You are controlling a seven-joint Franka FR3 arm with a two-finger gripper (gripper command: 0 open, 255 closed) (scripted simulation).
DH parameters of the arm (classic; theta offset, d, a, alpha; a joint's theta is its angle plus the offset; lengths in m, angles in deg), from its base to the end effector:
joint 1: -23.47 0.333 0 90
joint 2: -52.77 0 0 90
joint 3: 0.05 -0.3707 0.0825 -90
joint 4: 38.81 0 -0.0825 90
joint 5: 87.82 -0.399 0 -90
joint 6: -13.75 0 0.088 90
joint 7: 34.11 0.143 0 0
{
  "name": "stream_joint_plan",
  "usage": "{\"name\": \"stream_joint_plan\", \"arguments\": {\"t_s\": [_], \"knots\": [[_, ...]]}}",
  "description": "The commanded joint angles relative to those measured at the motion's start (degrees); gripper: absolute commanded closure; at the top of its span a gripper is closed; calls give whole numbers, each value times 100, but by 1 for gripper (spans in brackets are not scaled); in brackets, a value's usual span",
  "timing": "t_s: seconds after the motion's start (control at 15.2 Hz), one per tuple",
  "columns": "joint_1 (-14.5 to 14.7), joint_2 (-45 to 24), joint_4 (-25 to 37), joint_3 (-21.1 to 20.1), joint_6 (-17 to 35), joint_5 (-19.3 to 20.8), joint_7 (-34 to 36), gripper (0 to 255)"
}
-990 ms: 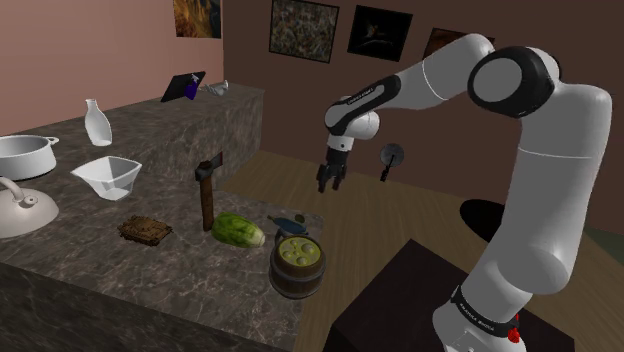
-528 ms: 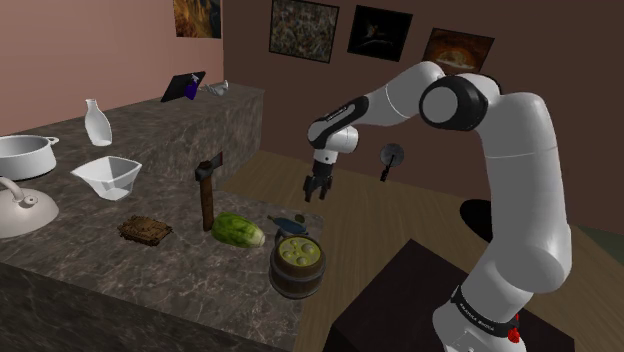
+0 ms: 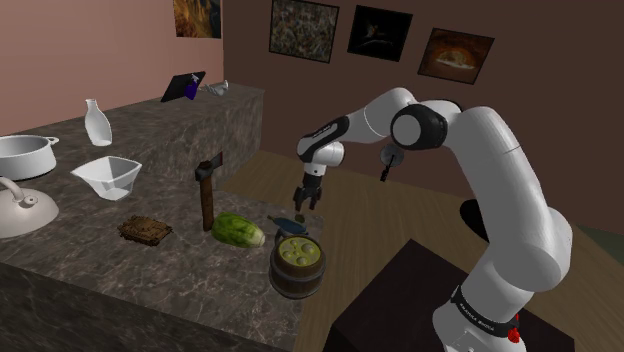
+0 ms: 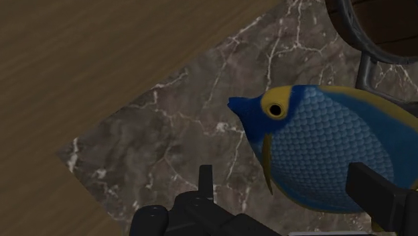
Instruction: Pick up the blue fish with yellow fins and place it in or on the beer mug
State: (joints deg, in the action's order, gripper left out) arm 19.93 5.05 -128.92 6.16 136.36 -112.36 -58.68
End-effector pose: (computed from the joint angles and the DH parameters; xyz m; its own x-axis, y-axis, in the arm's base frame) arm 0.7070 -0.0821 0.1247 0.9861 0.0298 -0.1632 -0.0210 -0.9533 -0.3011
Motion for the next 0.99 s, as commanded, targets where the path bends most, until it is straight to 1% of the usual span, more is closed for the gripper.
{"name": "stream_joint_plan", "arguments": {"t_s": [0.0,0.26,0.79,0.86,0.92], "knots": [[15,-110,14,-29,103,-32,-9,0],[38,-261,-14,-72,287,-80,-36,0],[38,-261,-15,-71,286,-80,-36,0],[38,-261,-15,-71,286,-80,-36,255],[38,-261,-15,-71,286,-80,-36,255]]}}
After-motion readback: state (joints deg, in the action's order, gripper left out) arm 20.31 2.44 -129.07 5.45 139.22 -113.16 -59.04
